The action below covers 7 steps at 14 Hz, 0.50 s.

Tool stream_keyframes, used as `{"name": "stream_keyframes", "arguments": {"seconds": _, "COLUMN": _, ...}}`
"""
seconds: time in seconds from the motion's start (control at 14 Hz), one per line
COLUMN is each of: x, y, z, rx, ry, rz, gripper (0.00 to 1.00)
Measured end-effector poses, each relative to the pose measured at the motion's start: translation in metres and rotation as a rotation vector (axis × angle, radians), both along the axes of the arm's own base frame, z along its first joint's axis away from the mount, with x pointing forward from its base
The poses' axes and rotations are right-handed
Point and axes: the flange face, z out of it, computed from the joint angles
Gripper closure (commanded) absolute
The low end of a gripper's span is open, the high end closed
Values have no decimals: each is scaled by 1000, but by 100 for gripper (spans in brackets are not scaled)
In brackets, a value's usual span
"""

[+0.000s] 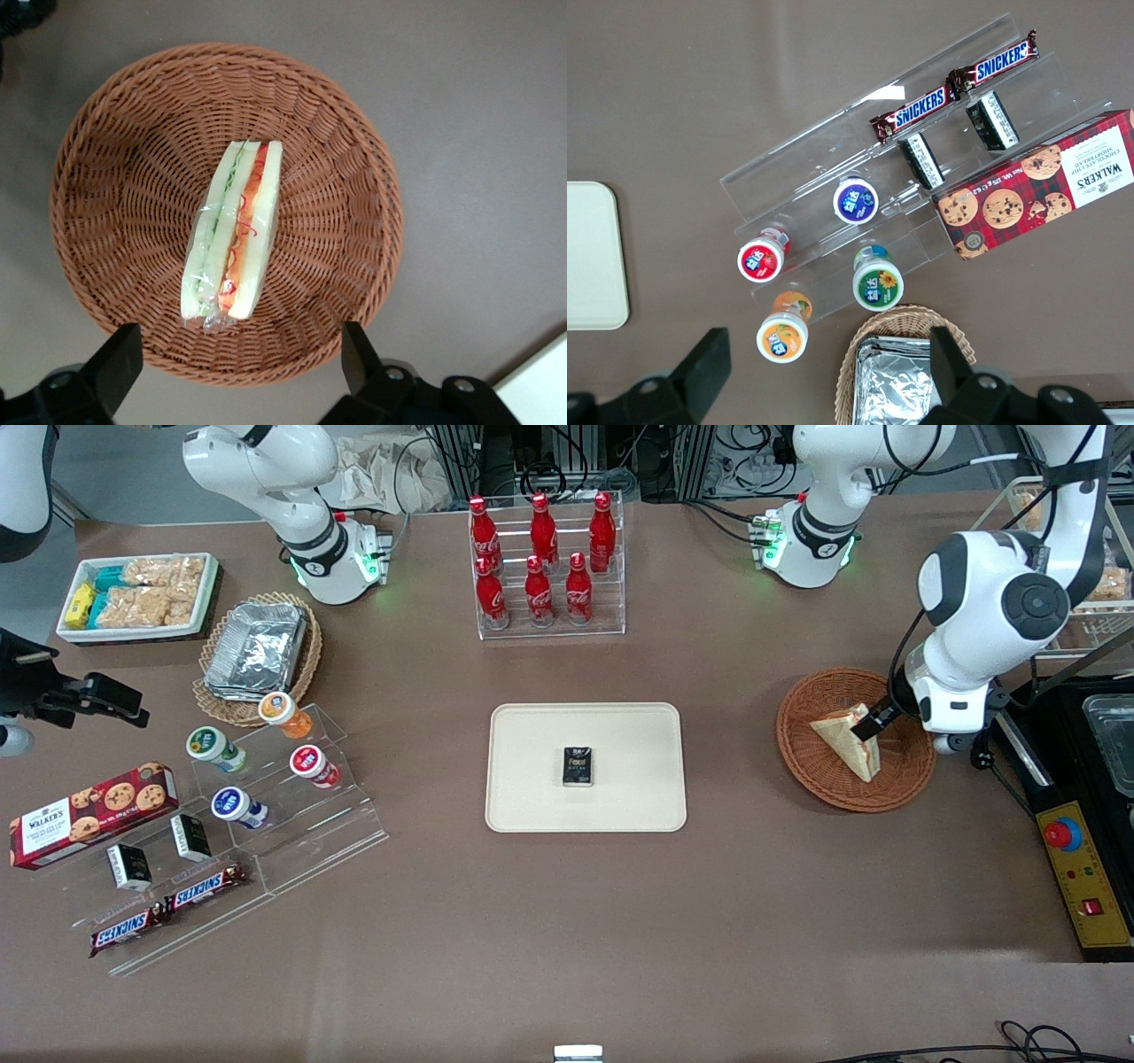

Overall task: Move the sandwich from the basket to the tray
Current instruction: 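Lower the left gripper and close it on the wrapped sandwich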

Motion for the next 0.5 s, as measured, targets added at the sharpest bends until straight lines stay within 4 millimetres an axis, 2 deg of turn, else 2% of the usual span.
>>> {"name": "stream_keyframes", "arguments": {"seconds": 0.5, "x": -18, "y": 8, "z": -64, "rx": 3, "ry": -20, "rz": 17, "gripper": 0}}
